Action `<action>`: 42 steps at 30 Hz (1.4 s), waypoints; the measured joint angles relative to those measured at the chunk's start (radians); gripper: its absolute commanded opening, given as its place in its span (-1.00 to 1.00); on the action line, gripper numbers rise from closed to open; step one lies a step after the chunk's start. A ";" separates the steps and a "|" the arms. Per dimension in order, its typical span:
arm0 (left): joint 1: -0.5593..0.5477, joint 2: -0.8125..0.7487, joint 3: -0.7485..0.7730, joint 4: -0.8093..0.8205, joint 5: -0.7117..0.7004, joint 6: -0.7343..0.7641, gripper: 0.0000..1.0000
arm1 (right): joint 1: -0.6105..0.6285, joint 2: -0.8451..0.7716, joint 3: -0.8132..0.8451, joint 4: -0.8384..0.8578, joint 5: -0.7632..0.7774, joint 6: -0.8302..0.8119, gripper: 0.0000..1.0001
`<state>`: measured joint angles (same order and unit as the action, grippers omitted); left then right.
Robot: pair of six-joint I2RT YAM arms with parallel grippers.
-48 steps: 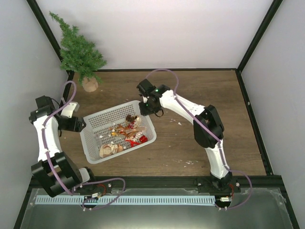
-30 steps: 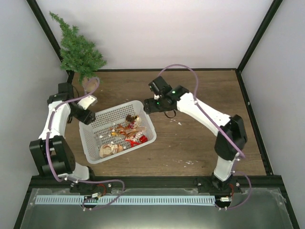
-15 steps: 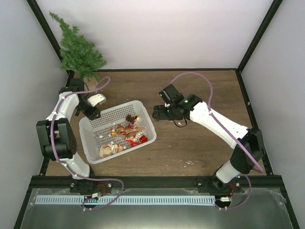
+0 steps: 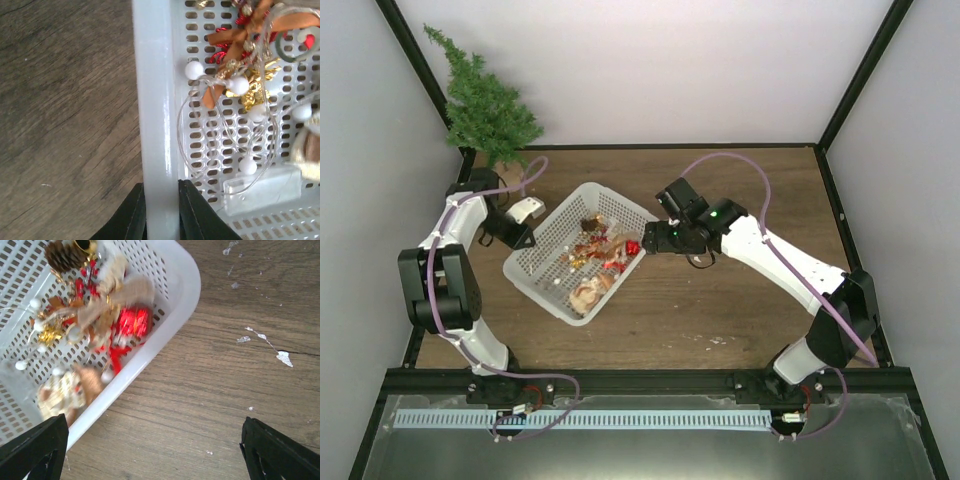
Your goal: Decorate the small christmas tree
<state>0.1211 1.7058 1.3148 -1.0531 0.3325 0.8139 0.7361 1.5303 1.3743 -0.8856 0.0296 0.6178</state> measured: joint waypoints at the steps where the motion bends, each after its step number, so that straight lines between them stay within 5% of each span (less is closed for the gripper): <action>1: 0.000 -0.005 -0.007 0.008 0.010 -0.027 -0.73 | 0.000 0.000 0.000 0.000 0.000 0.000 0.75; 24: 0.071 -0.305 -0.310 0.078 -0.043 -0.253 -1.00 | 0.000 -0.039 -0.051 0.005 0.023 -0.026 0.76; 30: 0.158 -0.316 -0.317 0.114 -0.081 -0.334 -0.94 | 0.000 -0.039 -0.053 0.005 0.022 -0.026 0.76; 42: 0.166 -0.471 -0.426 0.077 -0.124 -0.308 -0.90 | 0.000 -0.051 -0.076 0.015 0.012 -0.025 0.76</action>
<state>0.2874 1.2346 0.8883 -0.9764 0.2085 0.5056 0.7361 1.4792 1.2987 -0.8703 0.0414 0.5926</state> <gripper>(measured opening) 0.128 0.881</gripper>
